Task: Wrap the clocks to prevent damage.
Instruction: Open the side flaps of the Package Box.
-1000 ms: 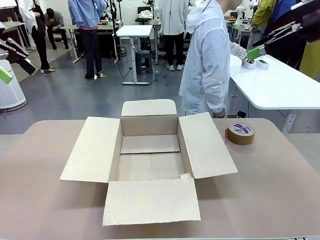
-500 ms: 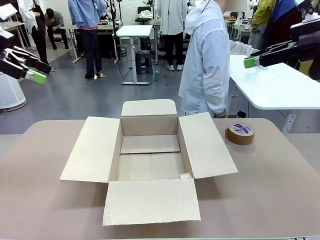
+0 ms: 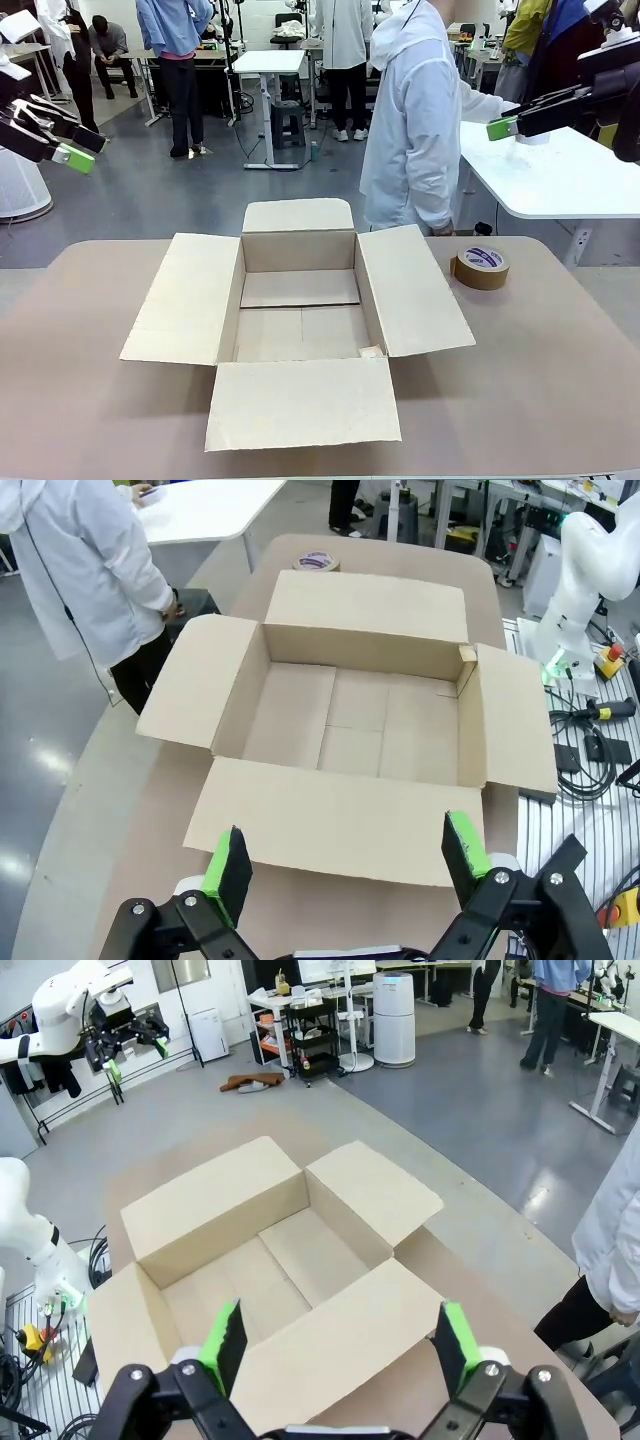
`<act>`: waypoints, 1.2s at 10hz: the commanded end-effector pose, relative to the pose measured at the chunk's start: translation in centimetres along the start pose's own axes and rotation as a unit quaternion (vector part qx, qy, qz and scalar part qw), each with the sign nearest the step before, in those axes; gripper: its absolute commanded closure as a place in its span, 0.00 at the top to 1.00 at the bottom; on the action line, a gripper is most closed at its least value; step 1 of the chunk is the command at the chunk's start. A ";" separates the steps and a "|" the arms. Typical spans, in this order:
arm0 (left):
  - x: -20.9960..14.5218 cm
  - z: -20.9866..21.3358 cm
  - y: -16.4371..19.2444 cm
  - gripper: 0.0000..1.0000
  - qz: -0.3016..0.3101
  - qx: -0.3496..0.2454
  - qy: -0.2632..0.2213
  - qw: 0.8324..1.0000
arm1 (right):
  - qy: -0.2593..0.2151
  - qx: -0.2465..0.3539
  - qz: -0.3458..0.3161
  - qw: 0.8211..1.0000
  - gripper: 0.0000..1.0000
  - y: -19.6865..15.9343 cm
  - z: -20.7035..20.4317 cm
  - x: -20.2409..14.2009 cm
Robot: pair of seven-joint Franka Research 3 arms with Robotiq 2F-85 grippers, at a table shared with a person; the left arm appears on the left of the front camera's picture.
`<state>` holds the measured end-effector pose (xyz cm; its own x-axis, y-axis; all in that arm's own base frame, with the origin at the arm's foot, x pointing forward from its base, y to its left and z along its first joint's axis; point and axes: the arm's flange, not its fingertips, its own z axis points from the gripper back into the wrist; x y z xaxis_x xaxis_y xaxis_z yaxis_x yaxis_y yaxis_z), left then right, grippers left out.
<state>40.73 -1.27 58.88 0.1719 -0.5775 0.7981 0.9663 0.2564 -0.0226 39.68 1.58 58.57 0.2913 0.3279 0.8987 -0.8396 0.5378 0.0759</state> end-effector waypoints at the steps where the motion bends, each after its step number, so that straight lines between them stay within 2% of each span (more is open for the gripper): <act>1: 0.1 -0.1 0.2 1.00 -0.005 -0.001 -0.012 1.000 | -0.014 0.006 0.007 1.000 1.00 -0.1 -0.2 -0.1; 3: 0.1 -0.1 0.2 1.00 -0.005 -0.001 -0.012 1.000 | -0.014 0.006 0.007 1.000 1.00 -0.1 -0.2 -0.1; 7: -0.7 1.8 0.4 1.00 0.011 0.021 0.014 1.000 | 0.049 0.014 0.009 0.999 1.00 -0.9 1.8 -0.7; 12: -1.9 4.1 -0.1 1.00 0.014 0.038 0.022 0.999 | 0.038 -0.009 0.000 0.999 1.00 -1.0 5.5 -1.6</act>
<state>40.04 3.21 59.74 0.2002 -0.5914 0.7811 0.9435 0.3314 0.0090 38.13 -3.51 59.35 0.3132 0.3796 0.8705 -0.8263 0.5607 0.0528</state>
